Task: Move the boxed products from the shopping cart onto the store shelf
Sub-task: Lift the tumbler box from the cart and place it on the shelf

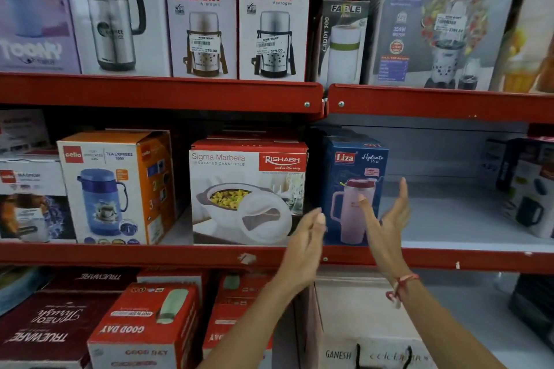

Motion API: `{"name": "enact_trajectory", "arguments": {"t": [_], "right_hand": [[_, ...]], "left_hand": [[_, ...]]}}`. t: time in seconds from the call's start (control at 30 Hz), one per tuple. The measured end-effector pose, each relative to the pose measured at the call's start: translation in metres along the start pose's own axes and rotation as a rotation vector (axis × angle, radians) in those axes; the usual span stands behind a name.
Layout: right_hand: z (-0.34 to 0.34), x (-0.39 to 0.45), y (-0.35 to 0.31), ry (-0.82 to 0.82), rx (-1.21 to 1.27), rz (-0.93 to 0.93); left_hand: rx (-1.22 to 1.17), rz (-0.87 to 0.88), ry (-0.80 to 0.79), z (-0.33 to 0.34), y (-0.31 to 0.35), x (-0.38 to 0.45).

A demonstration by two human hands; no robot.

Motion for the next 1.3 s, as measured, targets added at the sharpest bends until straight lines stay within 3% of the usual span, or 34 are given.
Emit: {"name": "enact_trajectory", "arguments": {"t": [0.17, 0.4, 0.57, 0.67, 0.77, 0.83, 0.9, 0.97, 1.07, 1.13, 1.3], "right_hand": [[-0.019, 0.004, 0.014, -0.306, 0.147, 0.139], [-0.040, -0.007, 0.012, -0.365, 0.057, 0.125], [-0.039, -0.012, 0.002, -0.344, -0.002, 0.103], [-0.031, -0.027, 0.004, -0.176, -0.124, 0.075], [-0.009, -0.069, 0.005, 0.010, -0.234, -0.131], [0.016, -0.107, 0.018, -0.136, -0.216, -0.175], [0.044, -0.145, 0.040, -0.374, -0.182, -0.073], [0.070, -0.172, 0.058, -0.585, -0.145, 0.157], [0.098, -0.192, 0.074, -0.843, 0.004, 0.575], [0.109, -0.199, 0.083, -0.890, 0.076, 0.660], [0.112, -0.217, 0.091, -0.849, 0.016, 0.639]], "left_hand": [[-0.118, -0.188, -0.047, 0.025, 0.012, 0.029], [-0.210, -0.196, -0.046, 0.027, 0.005, 0.020], [-0.208, -0.219, -0.060, 0.021, 0.000, 0.019], [-0.192, -0.154, -0.040, 0.010, -0.010, 0.000], [-0.149, -0.129, 0.117, -0.012, -0.042, -0.041], [-0.044, -0.198, 0.266, -0.027, -0.070, -0.078], [0.108, -0.286, 0.386, -0.039, -0.096, -0.113], [0.232, -0.381, 0.436, -0.047, -0.118, -0.139], [0.009, -0.574, 0.360, -0.051, -0.146, -0.161], [-0.107, -0.651, 0.315, -0.051, -0.158, -0.169], [-0.136, -0.656, 0.298, -0.052, -0.148, -0.185]]}}
Point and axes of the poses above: each hand's wrist, its own x-axis towards the middle knuckle, its own z-axis out of the palm, y = z × x, the point moved 1 cm from there along x, towards the middle knuckle, and after that the axes turned 10 degrees about -y, right-handed, at the moved point
